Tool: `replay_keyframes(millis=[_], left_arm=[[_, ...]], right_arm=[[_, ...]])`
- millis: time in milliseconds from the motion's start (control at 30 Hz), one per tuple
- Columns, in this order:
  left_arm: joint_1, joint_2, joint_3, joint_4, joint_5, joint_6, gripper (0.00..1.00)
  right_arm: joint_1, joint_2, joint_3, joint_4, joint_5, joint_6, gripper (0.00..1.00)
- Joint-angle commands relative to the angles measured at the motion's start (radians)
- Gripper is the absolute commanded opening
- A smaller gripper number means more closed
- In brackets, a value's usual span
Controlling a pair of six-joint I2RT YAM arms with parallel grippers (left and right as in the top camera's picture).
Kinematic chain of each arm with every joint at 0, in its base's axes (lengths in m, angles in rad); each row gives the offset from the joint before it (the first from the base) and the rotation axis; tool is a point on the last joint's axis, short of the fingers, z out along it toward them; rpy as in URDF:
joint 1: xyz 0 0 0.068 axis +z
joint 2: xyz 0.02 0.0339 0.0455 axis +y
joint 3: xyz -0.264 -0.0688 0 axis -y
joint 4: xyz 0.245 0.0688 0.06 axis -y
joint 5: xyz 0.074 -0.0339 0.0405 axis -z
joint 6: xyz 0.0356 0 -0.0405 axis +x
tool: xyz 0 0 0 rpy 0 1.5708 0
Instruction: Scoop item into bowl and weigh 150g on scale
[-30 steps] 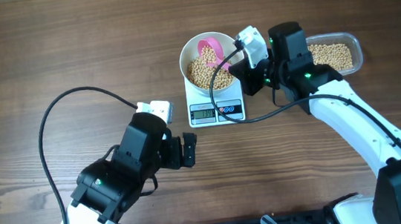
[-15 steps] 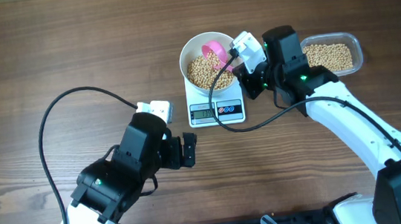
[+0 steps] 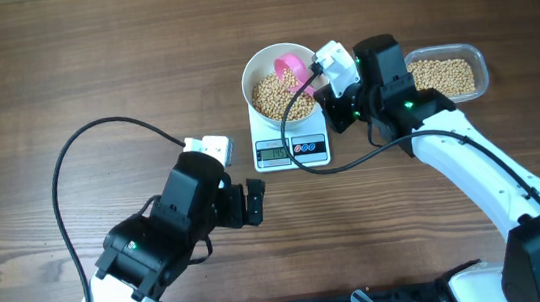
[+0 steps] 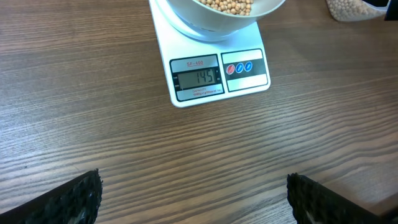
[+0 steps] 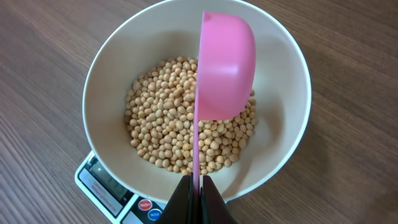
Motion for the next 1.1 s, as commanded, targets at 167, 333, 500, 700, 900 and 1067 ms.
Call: replay_keyframes(millis=[167, 333, 500, 700, 900, 1067], left_arm=[[-0.003, 0.003, 0.014, 0.003, -0.017, 0.012, 1.0], [-0.003, 0.003, 0.014, 0.003, -0.017, 0.012, 1.0], [-0.003, 0.003, 0.014, 0.003, -0.017, 0.012, 1.0], [-0.004, 0.003, 0.014, 0.003, -0.017, 0.012, 1.0], [-0.003, 0.003, 0.014, 0.003, -0.017, 0.012, 1.0], [-0.003, 0.003, 0.014, 0.003, -0.017, 0.012, 1.0]], right_arm=[[0.005, -0.035, 0.033, 0.027, -0.016, 0.006, 0.04], [0.005, -0.056, 0.033, 0.03, -0.016, 0.006, 0.04], [0.005, -0.056, 0.033, 0.022, -0.016, 0.006, 0.04], [0.005, -0.056, 0.033, 0.022, -0.016, 0.011, 0.04], [0.005, -0.056, 0.033, -0.002, -0.017, 0.014, 0.04], [0.005, -0.056, 0.033, -0.003, -0.017, 0.019, 0.04]])
